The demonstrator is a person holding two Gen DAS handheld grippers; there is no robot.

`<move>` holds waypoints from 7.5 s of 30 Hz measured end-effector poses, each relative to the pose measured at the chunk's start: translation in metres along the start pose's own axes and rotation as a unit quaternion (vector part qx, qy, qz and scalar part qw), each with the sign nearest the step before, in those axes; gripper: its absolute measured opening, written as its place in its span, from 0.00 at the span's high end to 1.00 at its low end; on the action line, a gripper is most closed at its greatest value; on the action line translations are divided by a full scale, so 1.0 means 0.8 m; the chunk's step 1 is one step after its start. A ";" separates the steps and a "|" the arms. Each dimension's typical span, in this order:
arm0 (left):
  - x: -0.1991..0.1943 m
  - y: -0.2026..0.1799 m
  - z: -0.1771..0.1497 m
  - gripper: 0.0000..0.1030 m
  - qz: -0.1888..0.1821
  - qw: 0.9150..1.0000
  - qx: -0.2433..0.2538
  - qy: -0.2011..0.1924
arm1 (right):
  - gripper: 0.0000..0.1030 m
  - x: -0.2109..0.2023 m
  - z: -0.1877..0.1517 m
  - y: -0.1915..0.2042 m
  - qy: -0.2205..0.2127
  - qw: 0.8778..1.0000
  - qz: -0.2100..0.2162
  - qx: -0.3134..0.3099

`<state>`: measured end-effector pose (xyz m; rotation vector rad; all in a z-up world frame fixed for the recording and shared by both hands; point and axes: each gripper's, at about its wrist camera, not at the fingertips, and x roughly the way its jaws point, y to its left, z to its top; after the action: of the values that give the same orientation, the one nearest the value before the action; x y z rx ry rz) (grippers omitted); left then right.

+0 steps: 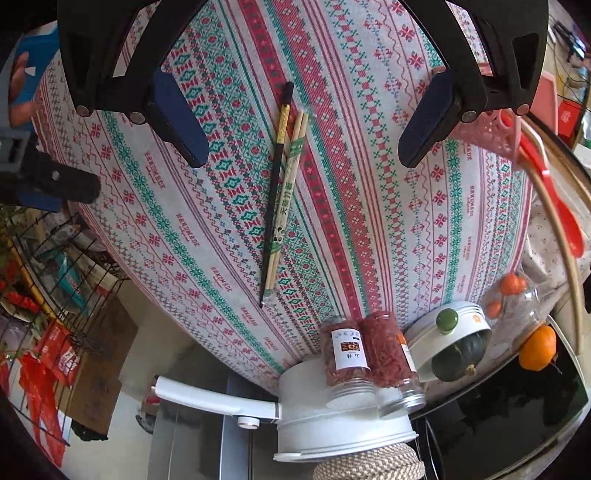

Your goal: Organize utensils

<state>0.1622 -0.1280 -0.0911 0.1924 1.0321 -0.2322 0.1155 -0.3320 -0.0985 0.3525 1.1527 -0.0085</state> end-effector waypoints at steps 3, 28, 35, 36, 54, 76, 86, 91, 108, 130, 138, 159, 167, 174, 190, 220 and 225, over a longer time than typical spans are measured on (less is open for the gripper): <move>0.028 0.002 0.024 0.00 0.010 1.000 -0.014 0.006 | 0.00 -0.003 0.003 -0.006 -0.003 0.999 -0.027 -0.018; 0.154 -0.034 0.111 0.73 -0.028 0.987 -0.003 0.159 | 0.00 0.001 0.023 -0.044 0.006 0.999 0.029 0.021; 0.168 -0.037 0.124 0.86 -0.032 0.984 -0.014 0.173 | 0.00 0.010 0.025 -0.050 0.014 0.999 0.025 0.032; 0.165 -0.032 0.124 0.90 -0.025 0.985 -0.011 0.168 | 0.00 0.011 0.025 -0.050 0.016 0.999 0.024 0.032; -0.082 0.033 -0.022 0.91 -0.104 0.993 -0.018 -0.046 | 0.00 0.024 0.012 -0.022 0.036 0.999 0.017 0.037; -0.162 0.166 -0.118 0.91 -0.152 0.977 -0.086 -0.125 | 0.44 0.137 0.067 0.119 0.036 0.999 -0.023 -0.022; -0.168 0.196 -0.123 0.91 -0.146 0.973 -0.115 -0.138 | 0.88 0.152 0.084 0.138 -0.015 0.993 -0.117 -0.031; -0.180 0.199 -0.127 0.91 -0.138 0.970 -0.121 -0.158 | 0.95 0.136 0.070 0.108 -0.022 0.998 -0.050 0.006; -0.227 0.195 -0.126 0.91 -0.102 0.947 -0.144 -0.268 | 0.95 -0.073 -0.009 0.115 -0.164 0.982 0.082 -0.041; -0.197 0.247 -0.109 0.91 0.002 0.901 -0.196 -0.388 | 0.95 -0.139 -0.041 0.190 -0.200 0.952 0.191 -0.130; -0.155 0.236 -0.102 0.91 0.022 0.911 -0.171 -0.376 | 0.95 -0.146 -0.049 0.220 -0.207 0.942 0.212 -0.156; -0.132 0.267 -0.168 0.37 -0.071 0.955 -0.239 -0.162 | 0.95 -0.164 -0.045 0.269 -0.254 0.913 0.278 -0.155; -0.149 0.273 -0.185 0.21 -0.037 0.963 -0.223 -0.143 | 0.95 -0.143 -0.044 0.304 -0.274 0.911 0.258 -0.170; -0.142 0.279 -0.186 0.13 -0.019 0.966 -0.230 -0.119 | 0.93 -0.096 -0.044 0.328 -0.234 0.929 0.210 -0.197; -0.167 0.209 -0.233 0.11 0.040 0.963 -0.253 -0.086 | 0.20 -0.118 -0.092 0.255 -0.210 0.941 0.158 -0.212; -0.177 0.118 -0.195 0.11 0.072 0.976 -0.178 -0.105 | 0.01 -0.117 -0.131 0.187 -0.211 0.952 0.002 -0.223; -0.178 0.119 -0.194 0.11 0.070 0.975 -0.180 -0.109 | 0.01 -0.119 -0.131 0.189 -0.214 0.952 0.006 -0.220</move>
<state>-0.0090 0.0189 -0.0410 -0.0890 0.8208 0.0637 0.0107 -0.1768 -0.0104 -0.0431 0.6934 0.1738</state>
